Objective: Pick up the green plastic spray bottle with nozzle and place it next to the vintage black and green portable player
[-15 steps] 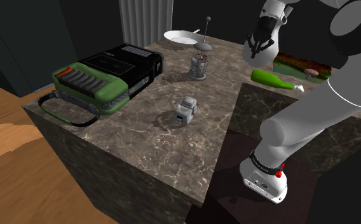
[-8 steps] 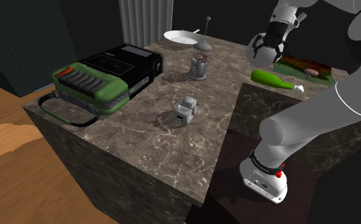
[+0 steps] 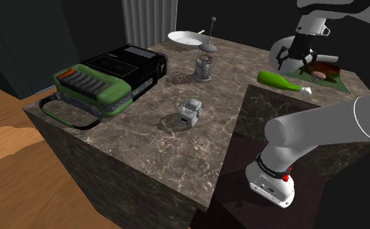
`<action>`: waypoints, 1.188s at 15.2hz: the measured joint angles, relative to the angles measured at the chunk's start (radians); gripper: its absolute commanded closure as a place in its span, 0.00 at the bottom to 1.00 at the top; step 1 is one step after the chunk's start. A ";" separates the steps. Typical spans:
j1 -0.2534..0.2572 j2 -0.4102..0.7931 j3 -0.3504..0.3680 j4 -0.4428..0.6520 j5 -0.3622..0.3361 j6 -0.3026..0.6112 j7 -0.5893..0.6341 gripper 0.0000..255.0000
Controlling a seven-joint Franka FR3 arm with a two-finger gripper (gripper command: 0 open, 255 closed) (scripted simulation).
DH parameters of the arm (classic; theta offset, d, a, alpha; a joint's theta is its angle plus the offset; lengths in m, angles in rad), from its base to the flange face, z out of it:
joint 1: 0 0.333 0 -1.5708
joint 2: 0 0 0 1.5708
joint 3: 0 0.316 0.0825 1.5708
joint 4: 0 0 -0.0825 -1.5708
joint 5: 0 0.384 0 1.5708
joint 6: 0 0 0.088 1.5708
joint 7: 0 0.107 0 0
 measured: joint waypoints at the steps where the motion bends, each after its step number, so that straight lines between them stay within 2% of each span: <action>1: -0.018 -0.033 -0.006 -0.023 -0.032 0.006 -0.007 0.00; 7: -0.098 -0.170 -0.032 -0.133 -0.179 0.074 -0.028 0.00; 14: -0.118 -0.200 -0.059 -0.231 -0.216 0.151 -0.026 0.00; 18: -0.119 -0.201 -0.063 -0.243 -0.220 0.162 -0.026 0.00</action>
